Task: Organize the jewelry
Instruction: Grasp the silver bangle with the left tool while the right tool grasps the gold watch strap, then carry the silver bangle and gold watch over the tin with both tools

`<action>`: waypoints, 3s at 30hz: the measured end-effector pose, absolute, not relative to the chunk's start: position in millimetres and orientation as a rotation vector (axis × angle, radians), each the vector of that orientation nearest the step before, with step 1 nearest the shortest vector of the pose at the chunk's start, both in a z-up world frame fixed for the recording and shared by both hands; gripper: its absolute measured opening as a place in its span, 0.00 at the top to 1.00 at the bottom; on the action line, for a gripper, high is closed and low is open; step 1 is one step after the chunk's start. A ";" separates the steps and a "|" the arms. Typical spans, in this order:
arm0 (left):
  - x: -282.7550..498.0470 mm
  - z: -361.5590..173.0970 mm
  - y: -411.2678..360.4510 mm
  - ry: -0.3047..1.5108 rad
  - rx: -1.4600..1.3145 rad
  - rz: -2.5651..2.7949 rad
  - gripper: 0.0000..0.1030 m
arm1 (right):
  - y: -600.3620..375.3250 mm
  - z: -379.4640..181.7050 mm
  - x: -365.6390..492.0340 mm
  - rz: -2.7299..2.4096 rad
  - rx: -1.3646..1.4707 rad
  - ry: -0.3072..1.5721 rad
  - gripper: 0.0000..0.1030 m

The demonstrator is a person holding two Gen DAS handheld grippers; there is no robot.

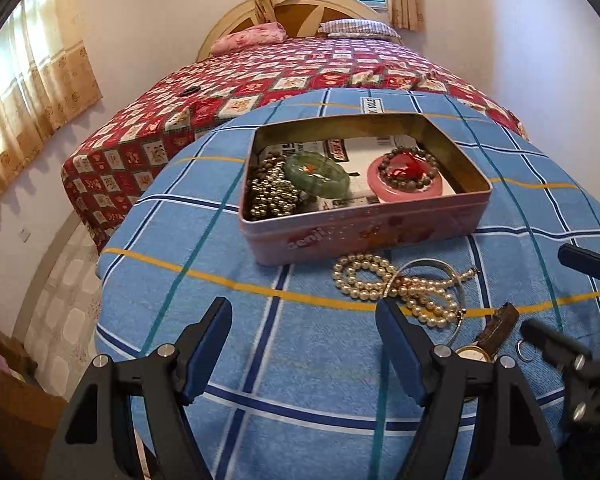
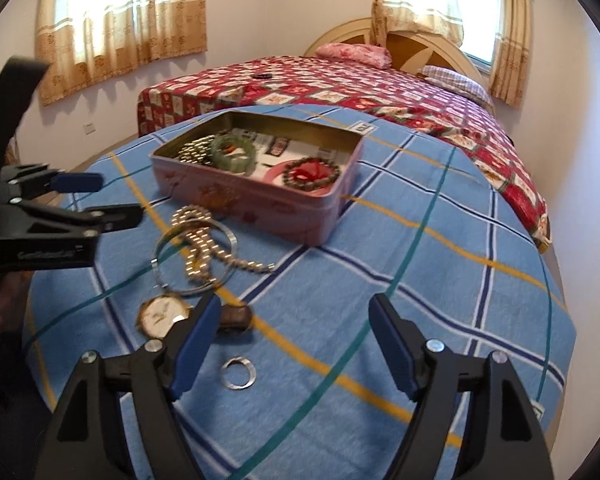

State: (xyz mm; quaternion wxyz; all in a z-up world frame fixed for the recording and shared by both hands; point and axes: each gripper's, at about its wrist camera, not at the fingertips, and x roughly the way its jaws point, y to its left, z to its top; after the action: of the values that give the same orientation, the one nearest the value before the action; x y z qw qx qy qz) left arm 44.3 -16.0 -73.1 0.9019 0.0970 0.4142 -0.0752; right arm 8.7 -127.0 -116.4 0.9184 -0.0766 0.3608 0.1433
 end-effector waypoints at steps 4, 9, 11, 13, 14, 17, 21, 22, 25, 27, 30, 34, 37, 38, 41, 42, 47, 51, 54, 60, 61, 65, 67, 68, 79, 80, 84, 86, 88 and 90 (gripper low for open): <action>45.3 -77.6 -22.8 0.864 0.220 -0.169 0.27 | -122.4 -120.9 8.8 0.301 -0.171 0.747 0.21; 46.6 -83.4 -26.4 0.875 0.228 -0.177 0.27 | -128.5 -122.0 10.3 0.279 -0.157 0.748 0.21; 46.7 -85.5 -28.9 0.879 0.234 -0.182 0.27 | -130.0 -122.3 10.7 0.272 -0.154 0.748 0.21; 48.1 -90.9 -33.2 0.887 0.256 -0.189 0.27 | -130.9 -123.6 11.4 0.261 -0.154 0.749 0.19; 49.6 -94.5 -34.7 0.895 0.274 -0.178 0.27 | -130.9 -123.6 11.5 0.257 -0.155 0.749 0.18; 53.1 -100.9 -29.3 0.913 0.297 -0.135 0.27 | -129.1 -123.5 10.8 0.258 -0.159 0.749 0.18; 52.7 -101.7 -11.4 0.927 0.281 -0.116 0.27 | -125.0 -120.0 8.4 0.280 -0.151 0.735 0.11; 51.9 -102.0 -7.9 0.925 0.293 -0.106 0.27 | -121.8 -118.8 7.4 0.296 -0.148 0.729 0.11; 51.7 -103.0 3.0 0.928 0.284 -0.092 0.27 | -109.1 -119.7 6.9 0.331 -0.164 0.729 0.11; 53.3 -102.5 7.9 0.929 0.277 -0.076 0.27 | -100.3 -121.8 7.3 0.356 -0.184 0.732 0.11; 56.3 -102.5 9.0 0.932 0.275 -0.070 0.27 | -83.1 -129.2 7.9 0.390 -0.237 0.751 0.11; 56.3 -103.2 9.1 0.929 0.264 -0.072 0.27 | -78.9 -138.6 13.8 0.389 -0.259 0.797 0.10; 55.1 -103.0 9.2 0.927 0.257 -0.086 0.27 | -94.2 -139.9 22.0 0.323 -0.200 0.831 0.10; 54.1 -102.9 8.9 0.926 0.253 -0.094 0.27 | -100.5 -140.0 25.0 0.319 -0.170 0.845 0.10; 51.7 -103.2 3.5 0.916 0.262 -0.123 0.28 | -113.5 -139.2 27.0 0.257 -0.160 0.844 0.10; 51.4 -103.2 2.0 0.914 0.263 -0.132 0.36 | -116.6 -138.7 26.9 0.253 -0.154 0.843 0.12; 51.0 -101.8 -5.2 0.916 0.253 -0.199 0.71 | -127.5 -137.7 25.8 0.268 -0.129 0.849 0.28; 52.0 -101.8 -3.9 0.925 0.238 -0.222 0.90 | -129.6 -136.5 29.6 0.261 -0.126 0.844 0.30; 52.9 -102.0 -3.4 0.927 0.237 -0.228 0.92 | -131.5 -135.9 32.2 0.281 -0.118 0.853 0.30; 54.7 -102.2 -1.0 0.928 0.221 -0.233 0.93 | -127.3 -133.5 26.6 0.353 -0.181 0.833 0.19; 54.7 -102.1 -1.1 0.928 0.221 -0.234 0.93 | -125.2 -136.2 26.8 0.351 -0.208 0.844 0.19; 55.5 -102.0 -0.6 0.930 0.219 -0.247 0.97 | -130.9 -141.7 29.5 0.372 -0.176 0.875 0.31; 55.4 -101.6 -1.0 0.928 0.222 -0.249 0.97 | -129.9 -139.5 27.7 0.377 -0.193 0.863 0.33; 55.0 -101.8 -1.7 0.928 0.222 -0.250 0.98 | -128.5 -139.0 26.0 0.377 -0.202 0.857 0.34; 51.2 -87.1 -2.2 0.900 0.214 -0.254 0.98 | -131.0 -137.2 28.3 0.401 -0.173 0.853 0.79; 51.8 -87.5 -1.7 0.903 0.210 -0.254 0.98 | -131.1 -136.0 28.6 0.402 -0.173 0.849 0.79; 52.7 -87.0 -0.5 0.903 0.201 -0.257 0.98 | -126.7 -134.5 31.5 0.395 -0.189 0.848 0.79; 51.3 -82.5 -0.5 0.892 0.203 -0.260 0.98 | -123.5 -135.4 31.8 0.392 -0.210 0.843 0.80; 49.6 -76.1 -0.6 0.877 0.211 -0.259 0.98 | -125.1 -131.3 29.9 0.385 -0.194 0.816 0.80; 48.2 -67.3 1.3 0.856 0.207 -0.258 0.98 | -127.3 -124.3 25.1 0.387 -0.177 0.782 0.80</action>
State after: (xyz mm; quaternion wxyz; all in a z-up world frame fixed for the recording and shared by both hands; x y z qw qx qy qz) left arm 48.2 1.3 -67.3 0.8965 0.1000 0.4133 -0.1243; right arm 25.1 -127.3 -124.3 0.9026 -0.0855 0.3782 0.1871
